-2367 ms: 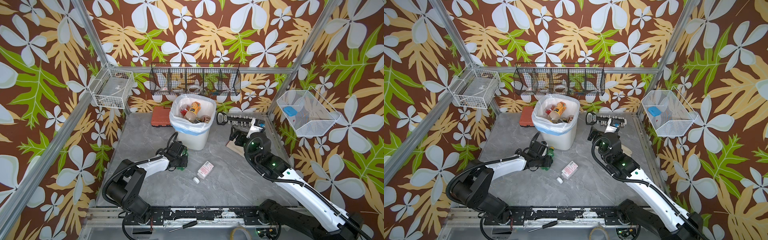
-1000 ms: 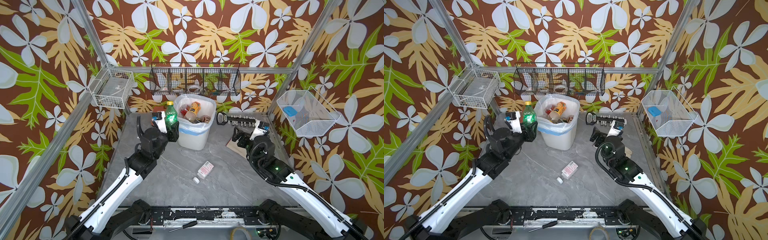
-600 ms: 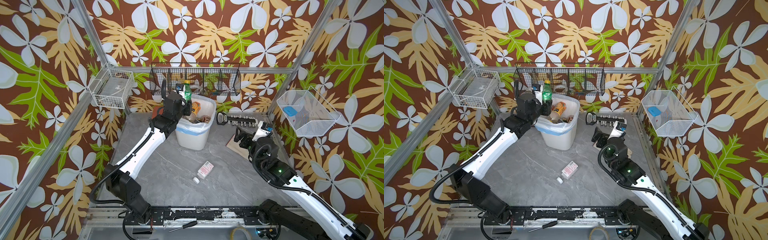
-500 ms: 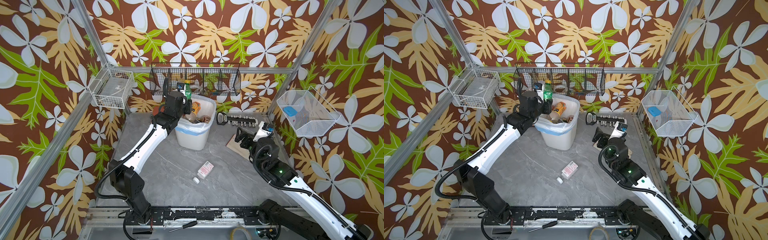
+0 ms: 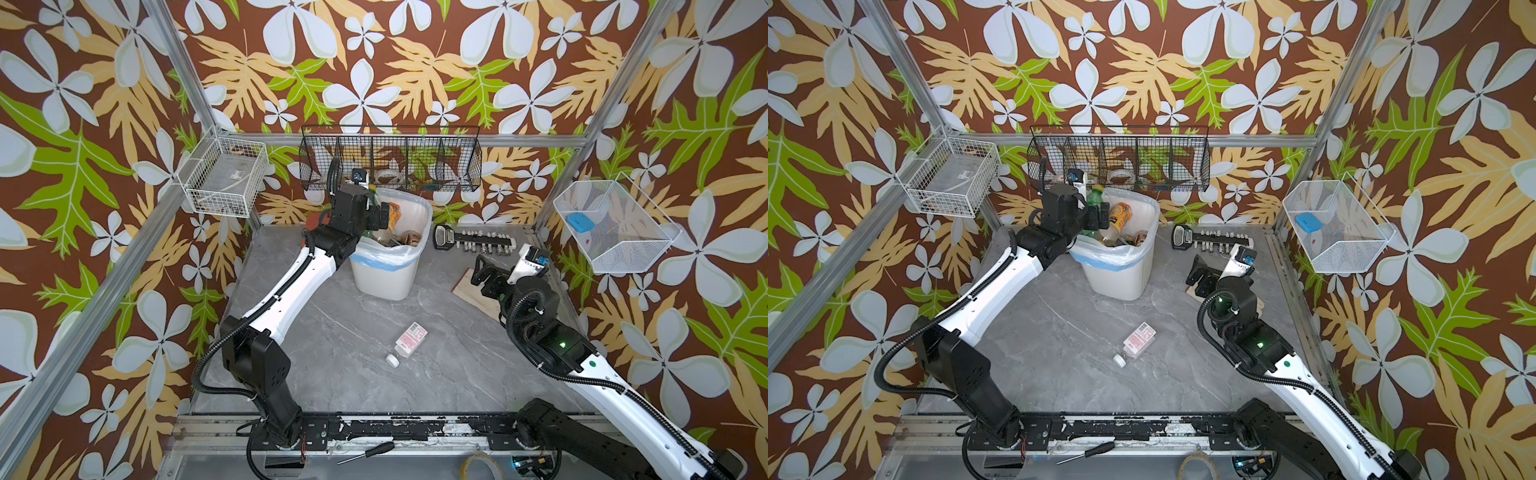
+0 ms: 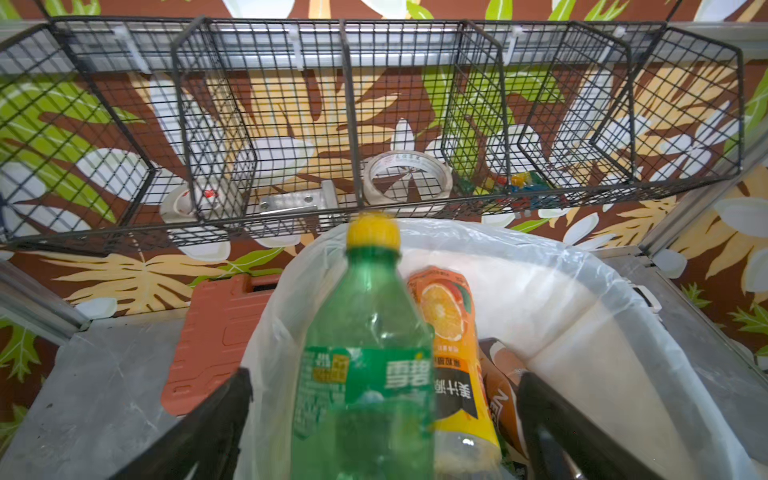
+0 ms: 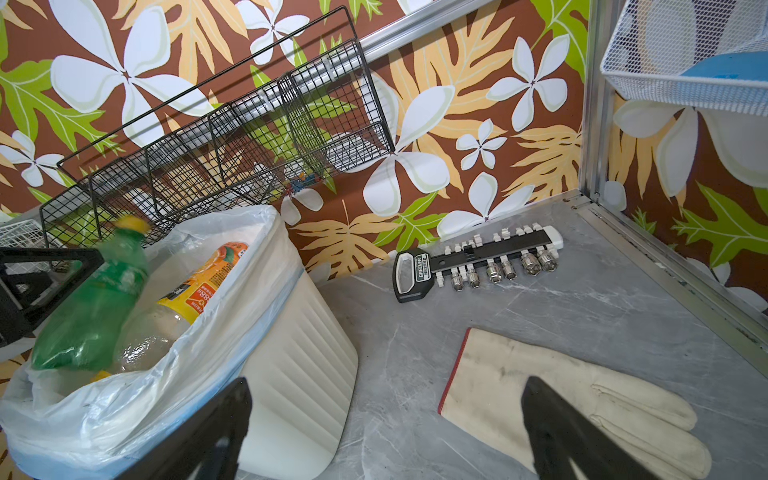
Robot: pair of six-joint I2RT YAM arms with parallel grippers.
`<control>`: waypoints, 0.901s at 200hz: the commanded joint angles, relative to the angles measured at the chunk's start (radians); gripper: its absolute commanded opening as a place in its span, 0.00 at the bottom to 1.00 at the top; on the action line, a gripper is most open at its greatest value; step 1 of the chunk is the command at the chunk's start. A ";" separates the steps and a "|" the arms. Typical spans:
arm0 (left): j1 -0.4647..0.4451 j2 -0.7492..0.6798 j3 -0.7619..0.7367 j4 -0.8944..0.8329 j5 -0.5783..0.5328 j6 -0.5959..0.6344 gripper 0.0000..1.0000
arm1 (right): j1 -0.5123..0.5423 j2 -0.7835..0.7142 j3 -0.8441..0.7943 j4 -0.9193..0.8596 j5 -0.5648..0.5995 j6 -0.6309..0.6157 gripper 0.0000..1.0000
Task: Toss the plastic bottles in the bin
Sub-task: 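Lift the green bottle with the left gripper over the bin and release, then withdraw the left gripper from the bin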
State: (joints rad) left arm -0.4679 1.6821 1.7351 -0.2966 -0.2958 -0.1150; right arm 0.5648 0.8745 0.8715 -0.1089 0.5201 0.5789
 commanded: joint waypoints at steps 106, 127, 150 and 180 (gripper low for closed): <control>0.005 -0.871 -1.173 0.682 -0.016 -0.236 1.00 | 0.001 0.066 -0.023 0.023 -0.084 0.088 1.00; 0.006 -0.933 -1.214 0.633 -0.029 -0.266 1.00 | 0.001 0.079 -0.019 0.014 -0.095 0.100 1.00; 0.006 -0.943 -1.205 0.619 -0.028 -0.248 1.00 | 0.001 0.096 -0.018 0.011 -0.118 0.113 1.00; 0.006 -0.924 -1.186 0.605 -0.026 -0.253 1.00 | 0.001 0.111 -0.025 -0.012 -0.154 0.174 0.99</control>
State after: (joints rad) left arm -0.4648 0.7506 0.5354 0.2871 -0.3099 -0.3584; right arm 0.5655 0.9787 0.8505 -0.1059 0.4030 0.6930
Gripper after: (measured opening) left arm 0.999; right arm 0.993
